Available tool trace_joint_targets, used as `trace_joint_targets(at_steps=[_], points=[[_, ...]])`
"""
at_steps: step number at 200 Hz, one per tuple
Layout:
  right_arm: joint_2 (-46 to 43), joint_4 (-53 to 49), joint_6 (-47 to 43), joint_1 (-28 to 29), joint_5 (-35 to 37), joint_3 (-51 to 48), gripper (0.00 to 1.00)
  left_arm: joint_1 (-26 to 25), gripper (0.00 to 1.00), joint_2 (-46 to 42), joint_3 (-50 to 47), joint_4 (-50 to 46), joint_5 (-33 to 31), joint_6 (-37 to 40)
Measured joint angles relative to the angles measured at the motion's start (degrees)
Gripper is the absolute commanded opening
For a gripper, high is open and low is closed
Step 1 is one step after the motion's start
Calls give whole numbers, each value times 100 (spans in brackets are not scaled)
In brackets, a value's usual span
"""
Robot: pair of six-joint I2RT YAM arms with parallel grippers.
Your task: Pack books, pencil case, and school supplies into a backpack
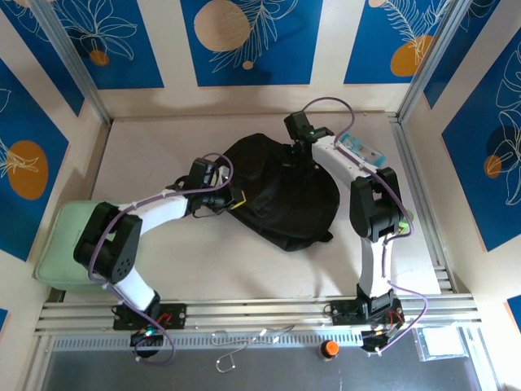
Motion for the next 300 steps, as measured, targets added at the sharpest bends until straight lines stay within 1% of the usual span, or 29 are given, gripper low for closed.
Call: trace_joint_targets(at_steps=[18, 34, 41, 47, 53, 61, 69, 76, 80, 81, 91, 101, 102, 103, 110, 116, 128, 136, 146, 149, 164, 185, 206, 228, 245, 266, 285, 300], points=[[-2, -9, 133, -94, -24, 0, 0, 83, 0, 190, 457, -332, -39, 262], [-4, 92, 146, -205, -90, -13, 0, 170, 0, 557, 1097, -728, -157, 603], [-9, 133, 146, -256, -142, -13, 0, 199, 3, 750, 1440, -927, -245, 774], [-11, 177, 146, -297, -205, -13, 0, 219, 6, 898, 1698, -1064, -334, 918], [-17, 225, 144, -334, -282, -13, 0, 232, 11, 1054, 1991, -1233, -452, 1071], [-31, 278, 144, -367, -407, -15, 0, 240, 22, 1231, 2343, -1405, -619, 1224], [-55, 308, 140, -409, -525, -24, 4, 249, 32, 1373, 2638, -1526, -800, 1392], [-105, 348, 129, -428, -608, -46, 10, 256, 39, 1453, 2865, -1628, -988, 1547], [-149, 369, 116, -437, -638, -70, 15, 258, 43, 1482, 2979, -1674, -1104, 1661], [-157, 369, 116, -437, -649, -74, 18, 258, 44, 1484, 2997, -1679, -1126, 1650], [-323, 413, 114, -435, -697, -166, 32, 264, 51, 1493, 3211, -1805, -1410, 1893], [-579, 466, 20, -435, -732, -323, 45, 267, 57, 1451, 3351, -1921, -1672, 1991], [-597, 466, 2, -435, -732, -337, 45, 267, 58, 1443, 3366, -1932, -1716, 1991], [-640, 474, 15, -435, -734, -361, 48, 267, 58, 1436, 3373, -1941, -1729, 2006], [-890, 511, -15, -435, -728, -511, 58, 269, 63, 1357, 3394, -2004, -1923, 2107], [-1130, 542, -52, -435, -713, -643, 67, 269, 69, 1241, 3383, -2094, -2111, 2179], [-1720, 625, -96, -437, -627, -962, 80, 269, 81, 909, 3217, -2177, -2459, 2319], [-2127, 710, -125, -450, -544, -1193, 87, 269, 89, 568, 2994, -2201, -2710, 2378], [-2688, 852, -92, -498, -400, -1541, 100, 269, 99, 33, 2643, -2214, -3027, 2542], [-2844, 918, -157, -514, -376, -1650, 99, 269, 100, -127, 2518, -2181, -3128, 2511], [-3685, 1257, -208, -627, -83, -2319, 99, 269, 100, -1067, 1838, -2068, -3628, 2680], [-4610, 1808, -269, -802, 514, -3373, 99, 269, 100, -2280, 752, -1659, -4350, 2962], [-5115, 2199, -313, -1051, 981, -4312, 99, 269, 100, -3182, -411, -1196, -4868, 3195], [-5333, 2452, -313, -1300, 1248, -4966, 99, 269, 100, -3917, -1541, -907, -5390, 3392], [-5486, 2761, -310, -1419, 1427, -5453, 99, 269, 99, -4402, -2210, -654, -5757, 3606], [-5523, 3230, -315, -1486, 1460, -5947, 99, 269, 100, -4826, -2903, 17, -6133, 4033], [-5440, 3842, -398, -1515, 1460, -6428, 99, 280, 100, -4848, -3362, 717, -6439, 4360], [-5211, 4269, -529, -1515, 1460, -6706, 99, 310, 99, -4658, -3652, 1287, -6651, 4583]])
